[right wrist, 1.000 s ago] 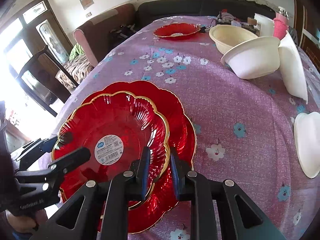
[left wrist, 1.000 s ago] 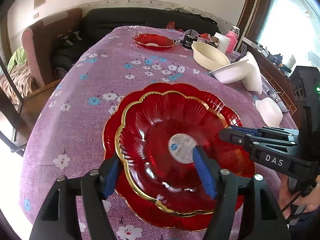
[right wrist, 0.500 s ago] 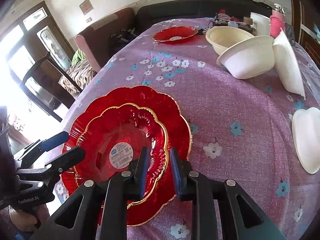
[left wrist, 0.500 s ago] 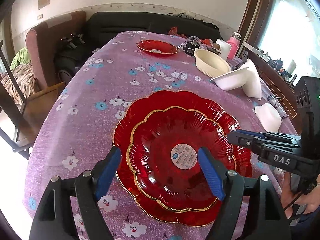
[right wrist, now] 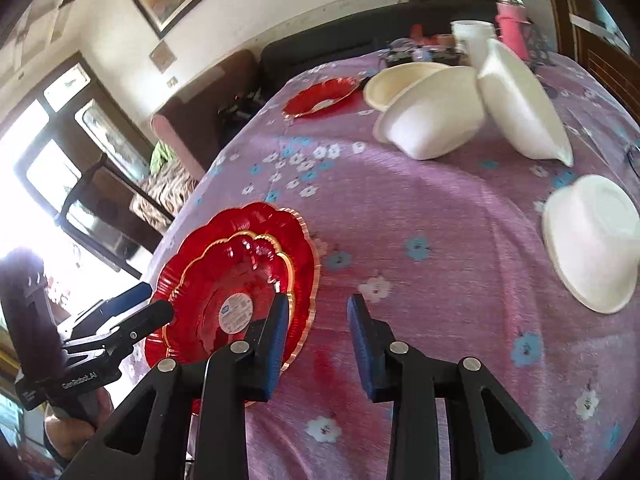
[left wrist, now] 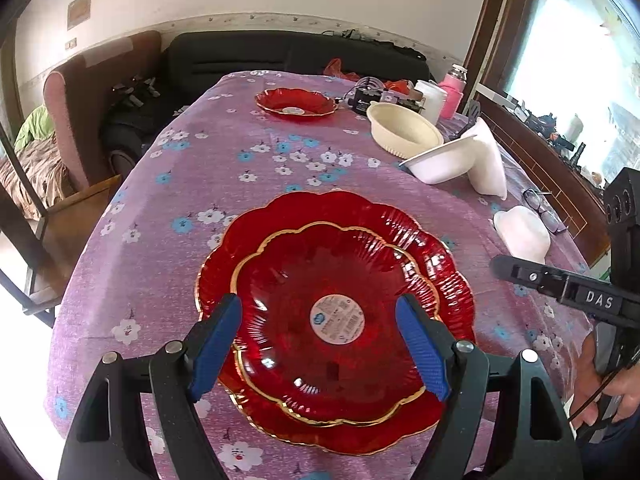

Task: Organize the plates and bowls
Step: 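Move the right tool to the flat white plate and grasp its rim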

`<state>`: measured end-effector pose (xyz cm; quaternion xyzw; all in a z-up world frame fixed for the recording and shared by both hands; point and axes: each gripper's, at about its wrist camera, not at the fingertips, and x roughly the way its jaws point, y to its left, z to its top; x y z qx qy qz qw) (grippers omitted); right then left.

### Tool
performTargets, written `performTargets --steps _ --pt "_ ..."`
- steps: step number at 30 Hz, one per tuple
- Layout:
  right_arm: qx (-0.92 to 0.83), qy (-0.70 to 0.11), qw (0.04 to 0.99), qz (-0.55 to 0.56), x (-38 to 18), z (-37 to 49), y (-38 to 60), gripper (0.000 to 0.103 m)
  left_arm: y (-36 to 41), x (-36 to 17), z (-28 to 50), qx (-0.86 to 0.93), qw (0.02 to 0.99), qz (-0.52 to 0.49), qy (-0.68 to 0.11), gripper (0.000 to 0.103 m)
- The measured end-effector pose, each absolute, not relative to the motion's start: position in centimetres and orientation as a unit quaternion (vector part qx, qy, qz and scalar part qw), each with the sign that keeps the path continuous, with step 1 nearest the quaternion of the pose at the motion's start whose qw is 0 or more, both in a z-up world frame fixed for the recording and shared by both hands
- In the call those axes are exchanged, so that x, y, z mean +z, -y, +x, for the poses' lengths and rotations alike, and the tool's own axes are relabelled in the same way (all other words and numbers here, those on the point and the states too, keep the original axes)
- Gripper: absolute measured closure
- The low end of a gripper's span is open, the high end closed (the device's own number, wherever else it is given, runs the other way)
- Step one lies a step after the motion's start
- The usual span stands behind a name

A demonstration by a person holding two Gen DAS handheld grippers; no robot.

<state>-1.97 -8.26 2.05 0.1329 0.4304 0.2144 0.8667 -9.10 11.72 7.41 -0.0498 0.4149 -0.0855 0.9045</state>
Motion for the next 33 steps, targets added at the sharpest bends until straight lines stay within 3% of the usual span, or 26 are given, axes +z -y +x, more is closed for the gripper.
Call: performTargets --steps 18,24,30,32,33 --pt "0.126 -0.402 0.871 0.254 0.6 -3.6 22.1 0.058 -3.8 9.1 -8.0 -0.160 0.893 -0.011 -0.421 0.024" --pt "0.114 -0.395 0.868 0.279 0.4 -4.2 25.1 0.056 -1.8 10.1 -4.2 -0.229 0.853 -0.102 -0.457 0.024" --pt "0.138 -0.383 0.873 0.268 3.9 -3.1 24.4 0.056 -3.2 10.0 -0.9 -0.219 0.827 -0.171 -0.489 0.024" --pt "0.152 -0.380 0.874 0.264 5.4 -2.0 23.5 0.053 -3.4 9.9 -1.3 -0.220 0.829 -0.170 -0.485 0.024" --pt "0.157 -0.379 0.874 0.261 6.1 -1.2 22.9 0.044 -3.5 9.7 -1.7 -0.224 0.828 -0.172 -0.484 0.024"
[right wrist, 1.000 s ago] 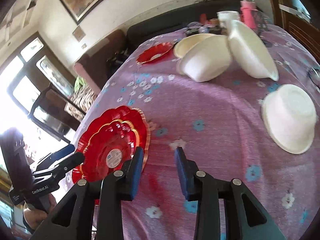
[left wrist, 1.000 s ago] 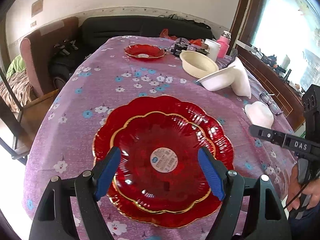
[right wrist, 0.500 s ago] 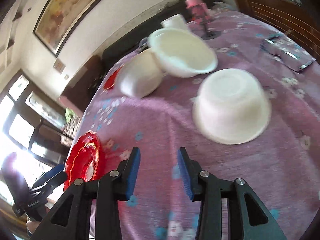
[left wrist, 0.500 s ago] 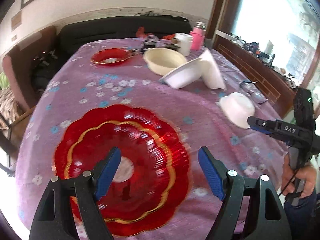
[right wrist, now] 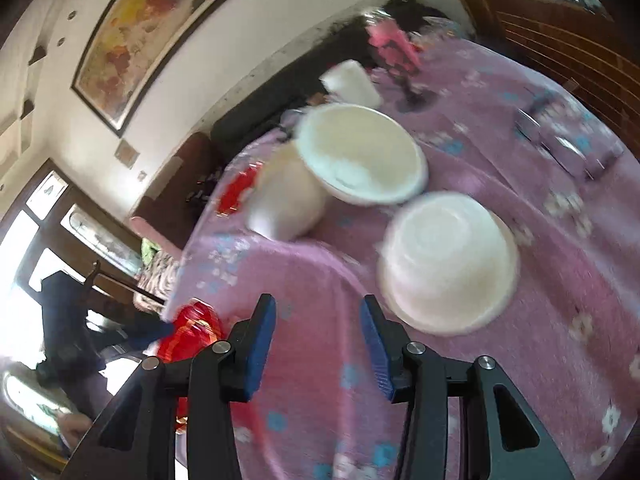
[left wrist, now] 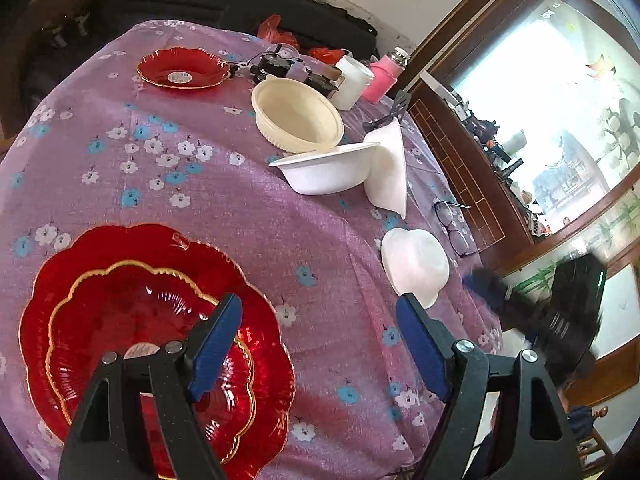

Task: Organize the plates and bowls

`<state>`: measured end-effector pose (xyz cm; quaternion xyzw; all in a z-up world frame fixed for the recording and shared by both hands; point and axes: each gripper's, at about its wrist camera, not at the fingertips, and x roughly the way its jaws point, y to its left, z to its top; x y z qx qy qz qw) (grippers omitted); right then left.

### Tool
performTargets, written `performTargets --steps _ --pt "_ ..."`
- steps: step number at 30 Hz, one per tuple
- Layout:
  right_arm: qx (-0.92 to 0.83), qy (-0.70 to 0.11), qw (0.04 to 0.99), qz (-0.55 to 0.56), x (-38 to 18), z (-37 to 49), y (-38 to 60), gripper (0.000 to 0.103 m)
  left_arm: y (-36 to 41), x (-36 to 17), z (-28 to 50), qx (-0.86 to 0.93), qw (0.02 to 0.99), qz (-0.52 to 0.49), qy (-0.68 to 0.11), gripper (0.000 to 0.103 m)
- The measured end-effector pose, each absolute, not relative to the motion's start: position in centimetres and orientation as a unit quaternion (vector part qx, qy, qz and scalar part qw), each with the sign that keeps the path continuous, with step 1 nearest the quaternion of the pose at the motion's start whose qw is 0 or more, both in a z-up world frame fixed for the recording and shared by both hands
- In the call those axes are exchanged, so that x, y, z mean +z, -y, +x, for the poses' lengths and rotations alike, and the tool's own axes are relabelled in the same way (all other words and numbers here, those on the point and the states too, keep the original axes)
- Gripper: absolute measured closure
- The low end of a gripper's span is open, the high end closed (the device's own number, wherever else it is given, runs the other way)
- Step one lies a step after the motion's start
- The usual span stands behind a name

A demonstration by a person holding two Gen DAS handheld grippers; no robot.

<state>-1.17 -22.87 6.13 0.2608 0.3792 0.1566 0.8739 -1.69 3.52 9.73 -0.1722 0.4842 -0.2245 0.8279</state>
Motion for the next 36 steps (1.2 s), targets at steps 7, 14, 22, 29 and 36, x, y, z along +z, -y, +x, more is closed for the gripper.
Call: performTargets --steps 7,14,22,29,36 --pt "0.139 -0.410 0.863 0.259 8.2 6.9 17.0 0.024 -4.9 9.1 -3.3 -0.235 0.830 -0.164 -0.478 0.024" --pt "0.048 -0.459 0.845 0.269 5.4 14.2 14.3 0.024 -7.2 9.1 -3.9 -0.237 0.836 -0.165 -0.467 0.024" --pt "0.058 -0.472 0.838 0.268 1.4 11.6 16.3 0.095 -7.8 8.3 -3.2 -0.231 0.838 -0.153 -0.470 0.024" --pt "0.110 -0.464 0.828 0.295 0.1 6.6 19.3 0.096 -5.5 8.2 -2.2 -0.230 0.837 -0.136 -0.478 0.024" --pt "0.149 -0.451 0.830 0.294 0.9 -1.5 22.8 0.096 -0.9 8.2 -2.7 -0.242 0.837 -0.075 -0.485 0.024"
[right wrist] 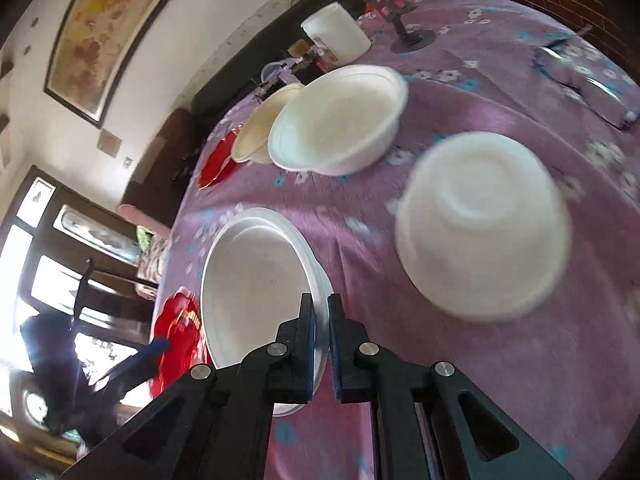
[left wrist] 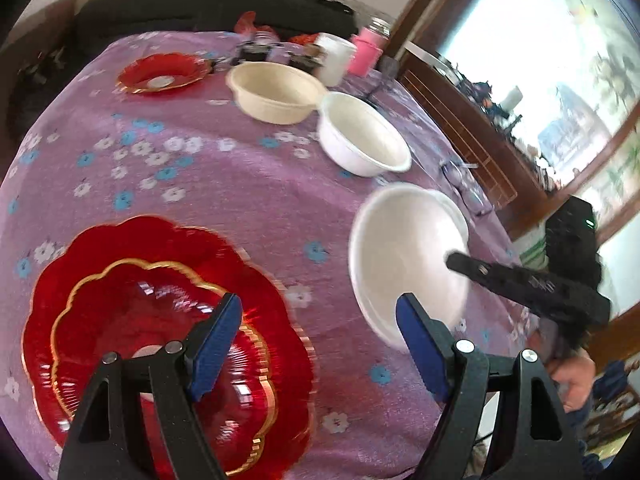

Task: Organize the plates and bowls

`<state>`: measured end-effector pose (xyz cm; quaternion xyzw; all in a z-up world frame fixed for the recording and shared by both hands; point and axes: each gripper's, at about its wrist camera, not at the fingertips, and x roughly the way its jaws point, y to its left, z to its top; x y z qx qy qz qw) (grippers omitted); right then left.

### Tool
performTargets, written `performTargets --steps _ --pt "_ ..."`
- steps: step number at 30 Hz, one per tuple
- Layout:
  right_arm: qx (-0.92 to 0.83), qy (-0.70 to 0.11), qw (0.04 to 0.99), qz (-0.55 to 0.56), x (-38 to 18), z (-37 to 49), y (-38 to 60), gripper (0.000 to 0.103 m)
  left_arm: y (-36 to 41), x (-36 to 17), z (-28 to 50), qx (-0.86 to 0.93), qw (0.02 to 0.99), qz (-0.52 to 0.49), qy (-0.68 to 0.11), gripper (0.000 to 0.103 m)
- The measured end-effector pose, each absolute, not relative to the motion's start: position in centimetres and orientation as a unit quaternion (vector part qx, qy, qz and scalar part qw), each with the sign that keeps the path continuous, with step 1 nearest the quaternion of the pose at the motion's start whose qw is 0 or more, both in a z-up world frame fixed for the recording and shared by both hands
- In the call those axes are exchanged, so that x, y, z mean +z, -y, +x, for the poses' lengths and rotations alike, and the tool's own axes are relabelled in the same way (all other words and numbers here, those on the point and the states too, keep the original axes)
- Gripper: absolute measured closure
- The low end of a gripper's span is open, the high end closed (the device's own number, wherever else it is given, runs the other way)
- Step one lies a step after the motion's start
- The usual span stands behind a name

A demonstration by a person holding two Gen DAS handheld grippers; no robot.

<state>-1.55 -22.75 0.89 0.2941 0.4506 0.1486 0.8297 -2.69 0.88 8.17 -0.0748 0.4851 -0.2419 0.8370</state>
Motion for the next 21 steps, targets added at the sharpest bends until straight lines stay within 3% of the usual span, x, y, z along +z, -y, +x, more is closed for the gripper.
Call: performTargets --steps 5,7,9,10,19,21 --pt "0.140 -0.452 0.831 0.293 0.0 -6.1 25.3 0.093 4.1 8.1 -4.6 -0.276 0.839 -0.017 -0.468 0.025" --pt "0.134 -0.449 0.835 0.288 -0.2 -7.1 25.8 0.093 6.1 7.2 -5.3 -0.282 0.836 0.001 -0.470 0.031" --pt "0.123 -0.441 0.847 0.269 -0.1 -7.9 26.0 0.093 7.4 6.2 -5.6 -0.280 0.835 0.009 -0.473 0.053" --pt "0.120 -0.435 0.853 0.263 -0.1 -8.2 26.1 0.092 7.9 5.7 -5.8 -0.275 0.837 0.019 -0.473 0.056" --pt "0.103 -0.415 0.875 0.225 -0.2 -9.6 25.7 0.092 8.8 2.7 -5.7 -0.254 0.839 0.024 -0.480 0.059" --pt "0.095 -0.410 0.880 0.221 -0.4 -9.8 25.6 0.092 9.0 2.7 -6.1 -0.254 0.845 0.028 -0.470 0.069"
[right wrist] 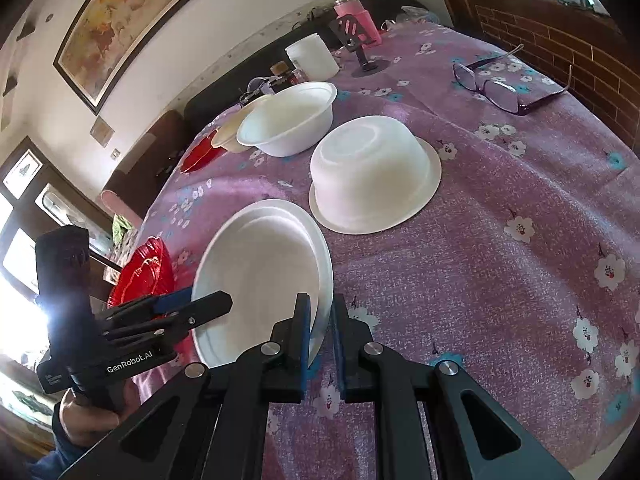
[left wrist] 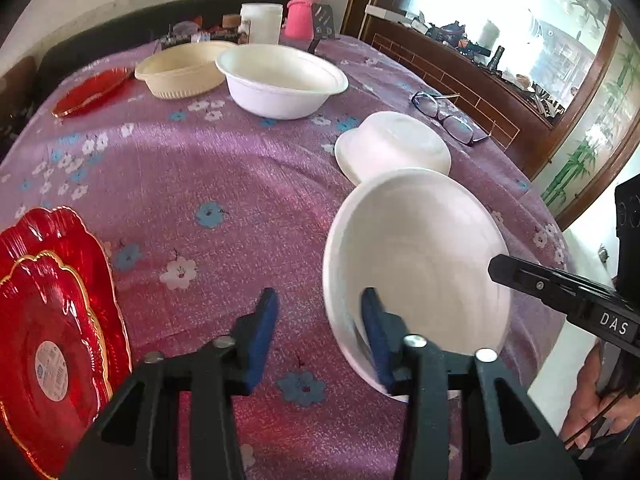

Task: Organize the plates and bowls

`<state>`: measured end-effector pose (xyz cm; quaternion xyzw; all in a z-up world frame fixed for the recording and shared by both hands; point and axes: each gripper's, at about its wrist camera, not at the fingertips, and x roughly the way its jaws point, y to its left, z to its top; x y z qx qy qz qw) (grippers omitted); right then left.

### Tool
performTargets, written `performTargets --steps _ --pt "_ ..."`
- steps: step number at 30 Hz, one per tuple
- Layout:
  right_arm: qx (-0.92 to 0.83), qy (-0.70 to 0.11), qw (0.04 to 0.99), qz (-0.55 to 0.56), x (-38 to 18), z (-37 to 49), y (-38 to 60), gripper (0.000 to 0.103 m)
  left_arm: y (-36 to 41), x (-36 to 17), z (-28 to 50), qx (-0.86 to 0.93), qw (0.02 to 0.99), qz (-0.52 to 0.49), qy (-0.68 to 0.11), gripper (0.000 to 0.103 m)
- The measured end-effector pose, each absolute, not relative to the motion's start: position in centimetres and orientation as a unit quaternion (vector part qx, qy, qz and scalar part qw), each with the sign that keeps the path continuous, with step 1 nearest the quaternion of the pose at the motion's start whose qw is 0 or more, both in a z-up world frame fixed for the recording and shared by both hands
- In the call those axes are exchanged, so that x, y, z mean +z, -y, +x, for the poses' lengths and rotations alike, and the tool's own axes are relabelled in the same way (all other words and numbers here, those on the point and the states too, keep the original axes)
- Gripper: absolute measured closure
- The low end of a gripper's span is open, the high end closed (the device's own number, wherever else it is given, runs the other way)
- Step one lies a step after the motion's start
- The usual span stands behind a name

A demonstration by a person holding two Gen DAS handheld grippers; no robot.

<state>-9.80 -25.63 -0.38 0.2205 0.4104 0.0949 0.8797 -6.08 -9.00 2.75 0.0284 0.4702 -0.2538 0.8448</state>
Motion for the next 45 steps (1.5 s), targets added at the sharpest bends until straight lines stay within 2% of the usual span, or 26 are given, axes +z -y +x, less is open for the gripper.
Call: performTargets --steps 3,14,17,25,31,45 --pt "0.090 -0.404 0.883 0.222 -0.5 -10.0 25.5 0.092 9.4 3.0 -6.9 -0.259 0.851 0.035 -0.455 0.077" --pt "0.082 -0.397 0.891 0.204 0.3 -10.2 23.9 0.092 9.2 3.7 -8.7 -0.251 0.873 0.068 -0.412 0.077" --pt "0.076 -0.400 0.890 0.205 0.0 -10.1 23.9 0.092 8.8 3.3 -8.3 -0.257 0.871 0.058 -0.415 0.087" --pt "0.073 -0.402 0.890 0.202 -0.4 -10.2 24.0 0.090 8.9 3.3 -8.4 -0.263 0.872 0.054 -0.409 0.087" --pt "0.073 -0.402 0.890 0.202 -0.6 -10.2 24.1 0.090 8.7 2.6 -7.7 -0.282 0.854 0.016 -0.437 0.087" --pt "0.074 -0.392 0.895 0.199 -0.1 -10.6 23.9 0.090 8.8 3.7 -8.5 -0.277 0.866 0.026 -0.414 0.088"
